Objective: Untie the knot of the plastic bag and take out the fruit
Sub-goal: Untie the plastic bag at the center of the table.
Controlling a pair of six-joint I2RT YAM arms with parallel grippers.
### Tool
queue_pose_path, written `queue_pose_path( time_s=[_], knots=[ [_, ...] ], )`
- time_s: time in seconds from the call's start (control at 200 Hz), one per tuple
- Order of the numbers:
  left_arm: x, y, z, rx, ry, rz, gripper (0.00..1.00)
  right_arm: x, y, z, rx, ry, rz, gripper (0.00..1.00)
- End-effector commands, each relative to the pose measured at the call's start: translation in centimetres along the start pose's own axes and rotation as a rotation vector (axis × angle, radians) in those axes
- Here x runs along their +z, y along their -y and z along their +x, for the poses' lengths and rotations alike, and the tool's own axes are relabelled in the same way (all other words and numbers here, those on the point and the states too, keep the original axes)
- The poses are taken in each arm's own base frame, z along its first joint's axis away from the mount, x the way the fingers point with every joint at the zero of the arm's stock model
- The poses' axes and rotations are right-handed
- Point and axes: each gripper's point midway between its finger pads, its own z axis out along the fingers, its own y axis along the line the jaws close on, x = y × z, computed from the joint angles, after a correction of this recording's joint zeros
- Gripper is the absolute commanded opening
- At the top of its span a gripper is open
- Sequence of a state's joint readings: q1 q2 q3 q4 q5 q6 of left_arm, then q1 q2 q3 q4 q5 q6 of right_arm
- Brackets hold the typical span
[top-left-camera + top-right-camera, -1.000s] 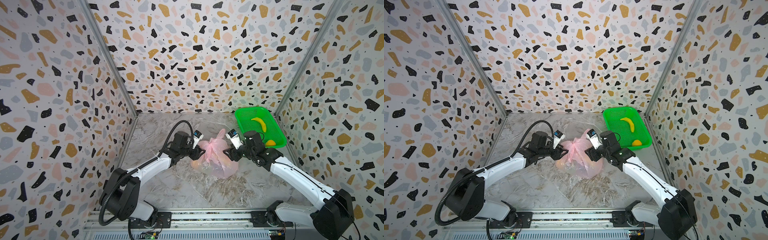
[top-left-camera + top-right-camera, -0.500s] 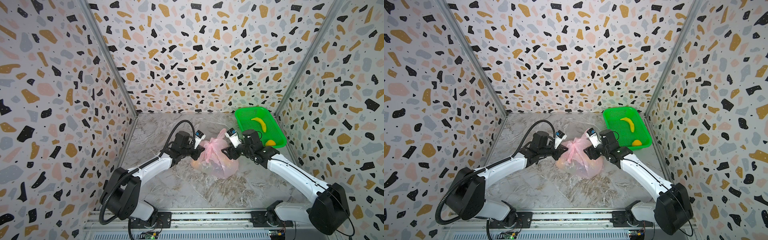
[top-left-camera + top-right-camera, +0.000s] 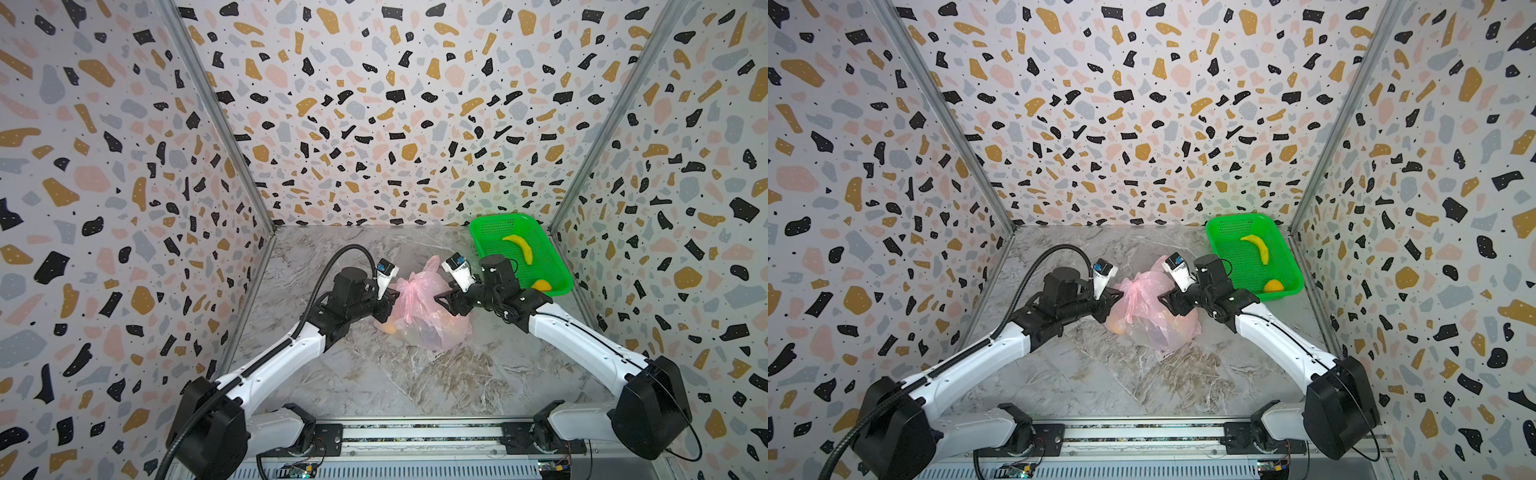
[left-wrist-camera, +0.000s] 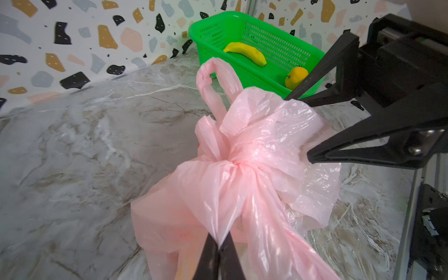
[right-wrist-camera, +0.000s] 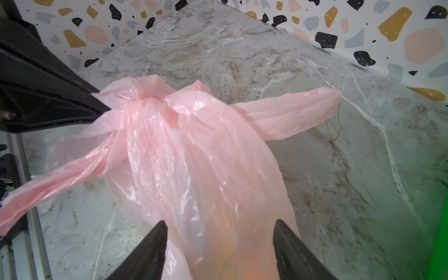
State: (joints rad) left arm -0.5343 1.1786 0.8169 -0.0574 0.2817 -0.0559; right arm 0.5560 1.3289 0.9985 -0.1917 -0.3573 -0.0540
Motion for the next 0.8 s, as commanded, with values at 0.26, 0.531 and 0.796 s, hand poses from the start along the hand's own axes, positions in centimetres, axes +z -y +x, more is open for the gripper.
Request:
queue_pose_path(
  time_s=[0.26, 0.531, 0.796],
  knots=[
    [-2.7, -0.2, 3.7, -0.127, -0.052, -0.088, 0.0, -1.2, -4.6, -3.5, -0.094, 0.08, -0.189, 0.7],
    [-3.0, -1.2, 7.0, -0.167, -0.096, -0.152, 0.0, 1.7, -6.6, -3.4, -0.112, 0.061, -0.268, 0.7],
    [-3.4, -0.7, 6.1, -0.148, -0.071, -0.134, 0.0, 4.3, -8.5, -3.5, -0.125, 0.036, -0.301, 0.68]
  ],
)
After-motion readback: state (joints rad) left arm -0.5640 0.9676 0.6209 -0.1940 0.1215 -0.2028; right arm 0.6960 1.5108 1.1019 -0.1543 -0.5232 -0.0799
